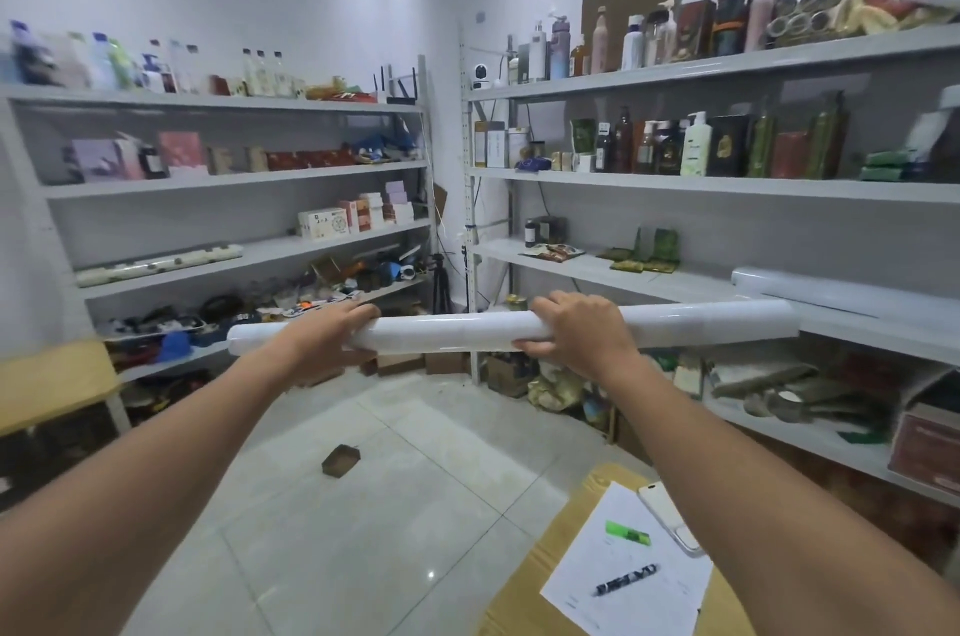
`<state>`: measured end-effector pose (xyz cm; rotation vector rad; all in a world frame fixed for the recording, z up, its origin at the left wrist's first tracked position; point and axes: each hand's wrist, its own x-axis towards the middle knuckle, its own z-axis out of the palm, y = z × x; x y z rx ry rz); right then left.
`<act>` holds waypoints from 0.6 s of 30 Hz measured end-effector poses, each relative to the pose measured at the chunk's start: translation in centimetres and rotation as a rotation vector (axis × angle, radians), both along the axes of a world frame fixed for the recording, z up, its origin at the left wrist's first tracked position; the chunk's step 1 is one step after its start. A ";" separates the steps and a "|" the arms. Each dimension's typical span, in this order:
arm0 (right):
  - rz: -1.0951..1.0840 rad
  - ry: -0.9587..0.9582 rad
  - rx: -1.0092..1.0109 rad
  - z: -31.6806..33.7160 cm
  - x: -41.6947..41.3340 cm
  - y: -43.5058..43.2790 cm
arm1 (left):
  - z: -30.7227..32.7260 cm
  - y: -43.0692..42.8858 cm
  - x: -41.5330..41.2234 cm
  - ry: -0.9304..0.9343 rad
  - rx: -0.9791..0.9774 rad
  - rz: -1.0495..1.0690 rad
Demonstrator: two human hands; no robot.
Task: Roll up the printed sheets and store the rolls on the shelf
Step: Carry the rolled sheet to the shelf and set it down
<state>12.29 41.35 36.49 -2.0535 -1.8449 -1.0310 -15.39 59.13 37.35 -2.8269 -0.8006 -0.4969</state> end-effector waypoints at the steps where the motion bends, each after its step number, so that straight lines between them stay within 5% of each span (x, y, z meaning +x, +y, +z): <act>1: 0.008 0.016 0.004 -0.1 0.0 0.8 | 0.1 0.6 0.0 0.006 0.003 0.014; 18: -0.177 0.064 0.010 -0.3 4.0 17.8 | 1.2 20.7 7.3 -0.002 -0.048 -0.134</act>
